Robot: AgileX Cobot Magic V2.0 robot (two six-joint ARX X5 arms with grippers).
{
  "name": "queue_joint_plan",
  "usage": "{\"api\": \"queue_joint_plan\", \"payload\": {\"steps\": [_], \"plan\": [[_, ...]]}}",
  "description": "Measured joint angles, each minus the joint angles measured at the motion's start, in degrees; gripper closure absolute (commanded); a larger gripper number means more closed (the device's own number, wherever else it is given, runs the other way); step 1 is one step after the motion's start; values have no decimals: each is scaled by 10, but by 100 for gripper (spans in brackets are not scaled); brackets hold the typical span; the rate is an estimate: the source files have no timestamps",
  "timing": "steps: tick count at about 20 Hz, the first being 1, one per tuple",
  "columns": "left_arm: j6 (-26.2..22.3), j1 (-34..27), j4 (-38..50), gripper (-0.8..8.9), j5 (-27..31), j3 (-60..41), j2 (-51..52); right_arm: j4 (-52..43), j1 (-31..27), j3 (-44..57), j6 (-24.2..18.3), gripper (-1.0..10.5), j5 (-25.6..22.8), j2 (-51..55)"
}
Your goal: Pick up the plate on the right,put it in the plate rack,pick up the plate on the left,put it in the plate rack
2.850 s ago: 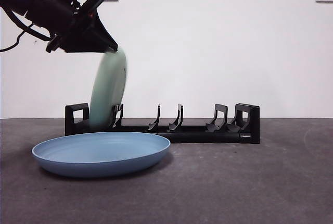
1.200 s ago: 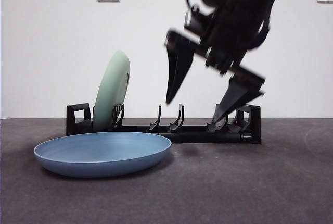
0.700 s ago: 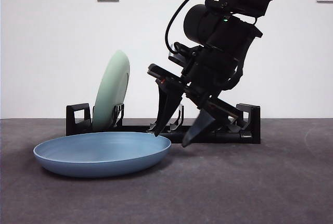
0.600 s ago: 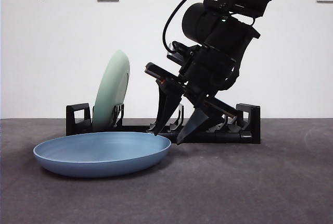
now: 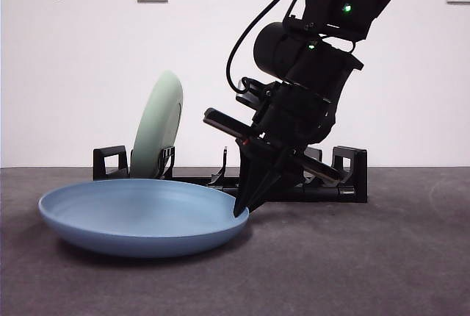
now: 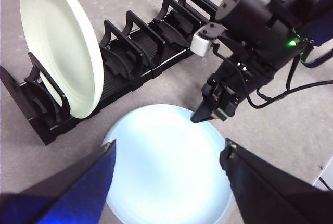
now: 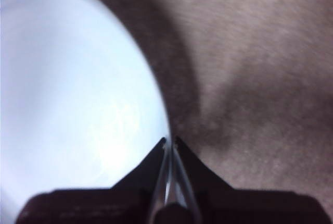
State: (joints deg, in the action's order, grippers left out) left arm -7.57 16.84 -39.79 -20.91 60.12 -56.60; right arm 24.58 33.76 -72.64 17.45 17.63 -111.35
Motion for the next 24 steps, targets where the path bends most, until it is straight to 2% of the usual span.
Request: {"api": "queue_joint_plan", "payload": {"steps": [3, 7, 10, 14, 18, 22, 23, 24], "plan": [[-20, 17, -5, 467, 5, 0, 0, 32, -1, 0, 6, 963, -1, 8], [-94, 114, -24, 467, 44, 0, -17, 97, -1, 0, 11, 963, -47, 82], [-174, 219, -26, 467, 118, 0, -31, 139, -14, 0, 13, 963, -59, 165], [-251, 345, -38, 468, 244, 0, -73, 193, -52, 0, 14, 963, -59, 249], [-279, 422, -26, 469, 319, 0, -139, 243, -85, 0, 12, 963, -59, 281], [-300, 452, 22, 474, 396, 0, -206, 266, -86, 0, 5, 963, -57, 289], [-304, 454, 28, 504, 399, 0, -215, 268, -86, 0, 5, 963, -57, 290], [-306, 456, 30, 585, 399, 0, -221, 271, -86, 0, 2, 963, -57, 292]]}}
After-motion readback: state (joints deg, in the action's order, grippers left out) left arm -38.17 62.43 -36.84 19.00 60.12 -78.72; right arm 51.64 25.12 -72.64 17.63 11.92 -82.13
